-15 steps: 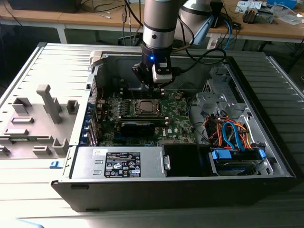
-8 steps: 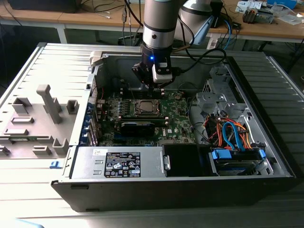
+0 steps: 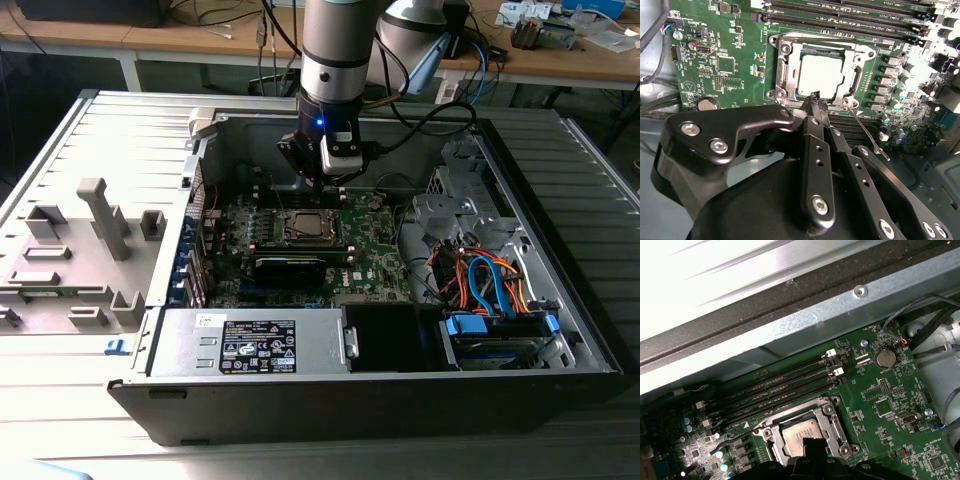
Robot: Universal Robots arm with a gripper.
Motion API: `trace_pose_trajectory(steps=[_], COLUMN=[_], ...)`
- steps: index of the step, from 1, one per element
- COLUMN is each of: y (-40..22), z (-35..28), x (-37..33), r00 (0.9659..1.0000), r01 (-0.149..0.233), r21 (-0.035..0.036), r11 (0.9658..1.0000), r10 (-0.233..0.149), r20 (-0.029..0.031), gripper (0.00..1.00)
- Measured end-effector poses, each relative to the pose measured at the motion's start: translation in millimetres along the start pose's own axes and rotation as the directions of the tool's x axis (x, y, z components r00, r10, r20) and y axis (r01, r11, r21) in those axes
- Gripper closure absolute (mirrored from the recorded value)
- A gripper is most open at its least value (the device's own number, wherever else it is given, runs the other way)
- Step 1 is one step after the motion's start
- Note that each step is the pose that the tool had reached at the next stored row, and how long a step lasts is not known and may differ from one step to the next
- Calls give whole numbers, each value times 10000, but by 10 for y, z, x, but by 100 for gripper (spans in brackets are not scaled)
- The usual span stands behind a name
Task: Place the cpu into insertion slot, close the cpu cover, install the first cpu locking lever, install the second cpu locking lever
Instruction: 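Install the first cpu locking lever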
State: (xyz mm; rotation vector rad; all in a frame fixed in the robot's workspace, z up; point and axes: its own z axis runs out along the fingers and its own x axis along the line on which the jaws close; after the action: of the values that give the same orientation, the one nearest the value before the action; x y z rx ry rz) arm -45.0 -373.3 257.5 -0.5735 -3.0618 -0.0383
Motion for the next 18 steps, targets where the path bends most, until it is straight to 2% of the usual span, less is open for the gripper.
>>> trace_pose_trajectory(steps=[6, 9, 18], y=[0, 0, 0], z=[1, 1, 1], x=[0, 0, 0], r00=[10000, 9991, 9976], r01=[82, 414, 697], r21=[3, 12, 20], r11=[10000, 9991, 9976], r10=[-82, -414, -697], r20=[-2, -8, -14], gripper=[89, 89, 89])
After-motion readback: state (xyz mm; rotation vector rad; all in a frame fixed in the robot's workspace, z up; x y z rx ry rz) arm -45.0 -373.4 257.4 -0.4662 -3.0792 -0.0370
